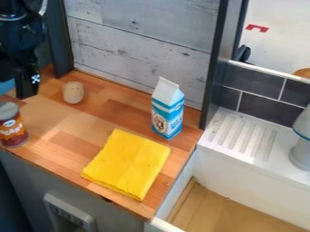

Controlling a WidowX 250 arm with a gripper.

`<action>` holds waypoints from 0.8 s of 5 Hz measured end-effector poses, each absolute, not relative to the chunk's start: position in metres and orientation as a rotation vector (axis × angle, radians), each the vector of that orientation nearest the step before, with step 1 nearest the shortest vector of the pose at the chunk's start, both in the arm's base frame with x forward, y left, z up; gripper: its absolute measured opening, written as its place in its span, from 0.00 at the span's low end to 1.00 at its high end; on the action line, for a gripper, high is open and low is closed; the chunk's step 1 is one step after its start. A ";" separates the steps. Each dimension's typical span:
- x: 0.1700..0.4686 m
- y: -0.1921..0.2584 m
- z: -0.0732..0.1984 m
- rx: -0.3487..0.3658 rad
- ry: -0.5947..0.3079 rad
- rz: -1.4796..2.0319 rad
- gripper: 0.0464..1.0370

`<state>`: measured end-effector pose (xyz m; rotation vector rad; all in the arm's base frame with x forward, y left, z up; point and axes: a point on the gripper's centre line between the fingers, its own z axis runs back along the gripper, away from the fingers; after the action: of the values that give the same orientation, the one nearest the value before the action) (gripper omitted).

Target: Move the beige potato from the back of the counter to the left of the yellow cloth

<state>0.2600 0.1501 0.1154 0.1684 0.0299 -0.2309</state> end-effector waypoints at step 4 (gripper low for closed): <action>0.330 0.190 0.107 0.097 -0.053 0.057 0.96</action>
<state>0.3296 0.1901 0.1072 0.0975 -0.0528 0.0569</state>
